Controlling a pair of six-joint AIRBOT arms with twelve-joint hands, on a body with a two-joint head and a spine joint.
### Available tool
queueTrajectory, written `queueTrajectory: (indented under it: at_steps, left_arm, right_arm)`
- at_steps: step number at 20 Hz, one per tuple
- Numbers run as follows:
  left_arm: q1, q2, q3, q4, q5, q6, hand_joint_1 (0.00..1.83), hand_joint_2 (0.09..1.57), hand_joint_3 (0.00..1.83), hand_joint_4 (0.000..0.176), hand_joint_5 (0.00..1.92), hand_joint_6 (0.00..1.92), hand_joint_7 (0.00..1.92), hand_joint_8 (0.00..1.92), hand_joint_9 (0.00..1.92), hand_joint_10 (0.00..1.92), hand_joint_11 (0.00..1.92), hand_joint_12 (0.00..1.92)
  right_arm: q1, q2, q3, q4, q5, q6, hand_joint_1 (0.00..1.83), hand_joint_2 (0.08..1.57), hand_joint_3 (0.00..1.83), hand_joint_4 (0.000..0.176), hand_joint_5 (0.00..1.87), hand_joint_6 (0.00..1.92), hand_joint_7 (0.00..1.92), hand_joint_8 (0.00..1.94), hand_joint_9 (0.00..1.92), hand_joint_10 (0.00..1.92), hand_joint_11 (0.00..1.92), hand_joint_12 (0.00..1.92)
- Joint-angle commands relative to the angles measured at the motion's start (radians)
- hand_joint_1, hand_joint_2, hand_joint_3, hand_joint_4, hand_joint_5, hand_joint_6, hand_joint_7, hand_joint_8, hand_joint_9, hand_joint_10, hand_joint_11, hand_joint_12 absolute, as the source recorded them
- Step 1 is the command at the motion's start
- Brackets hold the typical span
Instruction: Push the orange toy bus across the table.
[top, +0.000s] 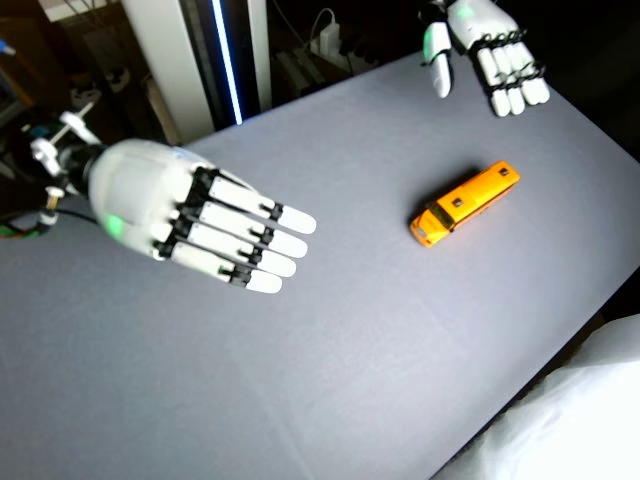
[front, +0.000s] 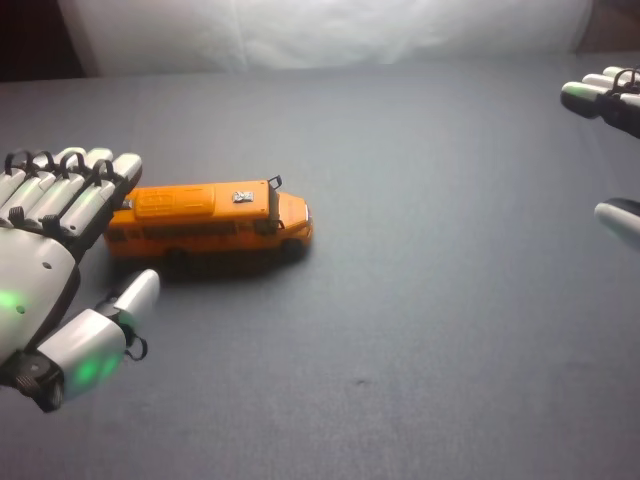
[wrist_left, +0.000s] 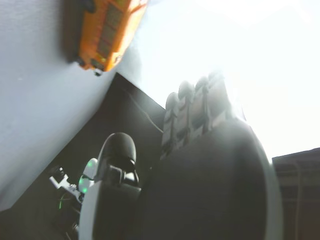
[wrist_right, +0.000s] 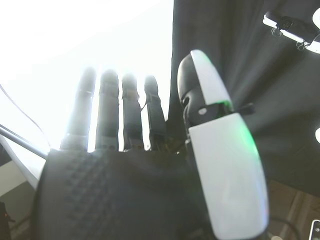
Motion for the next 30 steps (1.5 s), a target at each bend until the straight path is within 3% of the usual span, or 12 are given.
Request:
queueTrajectory:
  at_steps: [1,5,7,9,12,14,15,17,22,24,27,30]
  left_arm:
    - [-0.009,-0.001,0.001,0.044,-0.116,0.002,0.0,1.51,0.01,0.0,0.04,0.0,0.04,0.0,0.06,0.01,0.0,0.34]
    - [-0.01,0.022,0.029,0.008,-0.099,0.002,0.0,1.52,0.01,0.0,0.03,0.01,0.05,0.01,0.09,0.01,0.0,0.26]
    - [-0.016,0.027,0.068,-0.048,-0.067,-0.003,0.0,1.53,0.0,0.0,0.02,0.0,0.04,0.0,0.06,0.0,0.0,0.12]
    - [-0.018,0.027,0.1,-0.109,-0.031,-0.009,0.0,1.53,0.0,0.0,0.02,0.0,0.04,0.0,0.07,0.0,0.02,0.12]
    - [-0.018,0.018,0.144,-0.198,0.045,0.002,0.04,1.54,0.0,0.0,0.05,0.0,0.07,0.0,0.08,0.0,0.03,0.13]
    - [-0.018,0.008,0.168,-0.227,0.096,0.006,0.02,1.53,0.0,0.0,0.06,0.0,0.07,0.0,0.09,0.0,0.04,0.14]
    - [-0.018,0.003,0.174,-0.227,0.115,0.006,0.04,1.53,0.0,0.0,0.05,0.0,0.08,0.0,0.1,0.0,0.04,0.15]
    - [-0.032,-0.018,0.193,-0.215,0.165,0.006,0.01,1.5,0.0,0.0,0.03,0.0,0.07,0.0,0.11,0.0,0.01,0.14]
    - [-0.113,-0.061,0.233,-0.219,0.292,0.105,0.0,1.47,0.0,0.0,0.03,0.0,0.04,0.0,0.07,0.0,0.02,0.16]
    - [-0.119,-0.068,0.238,-0.228,0.31,0.124,0.0,1.45,0.0,0.0,0.01,0.0,0.03,0.0,0.07,0.0,0.01,0.16]
    - [-0.119,-0.072,0.241,-0.234,0.314,0.124,0.0,1.44,0.0,0.0,0.01,0.0,0.03,0.0,0.07,0.0,0.0,0.16]
    - [-0.119,-0.078,0.242,-0.244,0.318,0.13,0.0,1.44,0.0,0.0,0.0,0.0,0.01,0.0,0.05,0.0,0.0,0.12]
  right_arm:
    - [0.002,-0.003,0.007,0.007,0.12,0.007,0.9,1.29,0.02,0.035,0.3,0.0,0.21,0.0,0.09,0.01,0.0,0.16]
    - [0.002,-0.009,0.011,0.003,0.114,0.007,0.81,1.29,0.01,0.025,0.31,0.0,0.21,0.0,0.1,0.0,0.02,0.13]
    - [0.002,-0.013,0.015,0.004,0.106,0.007,0.8,1.3,0.01,0.04,0.3,0.0,0.2,0.0,0.07,0.0,0.0,0.09]
    - [0.002,-0.019,0.017,0.003,0.1,0.007,0.82,1.31,0.0,0.042,0.3,0.0,0.19,0.0,0.05,0.0,0.01,0.04]
    - [0.002,-0.02,0.017,0.003,0.098,0.008,0.78,1.31,0.0,0.016,0.3,0.0,0.2,0.0,0.07,0.01,0.03,0.05]
    - [0.002,-0.02,0.017,0.003,0.097,0.009,0.81,1.32,0.0,0.023,0.3,0.0,0.21,0.0,0.07,0.0,0.03,0.05]
    - [0.002,-0.02,0.017,0.003,0.097,0.01,0.81,1.32,0.0,0.033,0.3,0.0,0.2,0.0,0.06,0.0,0.03,0.05]
    - [0.002,-0.022,0.017,0.003,0.096,0.012,0.83,1.32,0.0,0.011,0.3,0.0,0.21,0.0,0.08,0.01,0.05,0.06]
    - [0.002,-0.023,0.017,0.001,0.096,0.02,0.84,1.32,0.0,0.011,0.31,0.0,0.22,0.01,0.08,0.0,0.03,0.05]
    - [0.002,-0.023,0.017,0.0,0.096,0.021,0.85,1.32,0.0,0.0,0.31,0.0,0.22,0.0,0.08,0.0,0.02,0.05]
    - [0.002,-0.023,0.017,0.0,0.096,0.021,0.84,1.33,0.0,0.012,0.31,0.0,0.22,0.0,0.08,0.0,0.02,0.05]
    - [0.002,-0.023,0.015,0.0,0.096,0.022,0.84,1.34,0.0,0.01,0.3,0.0,0.21,0.0,0.08,0.0,0.02,0.05]
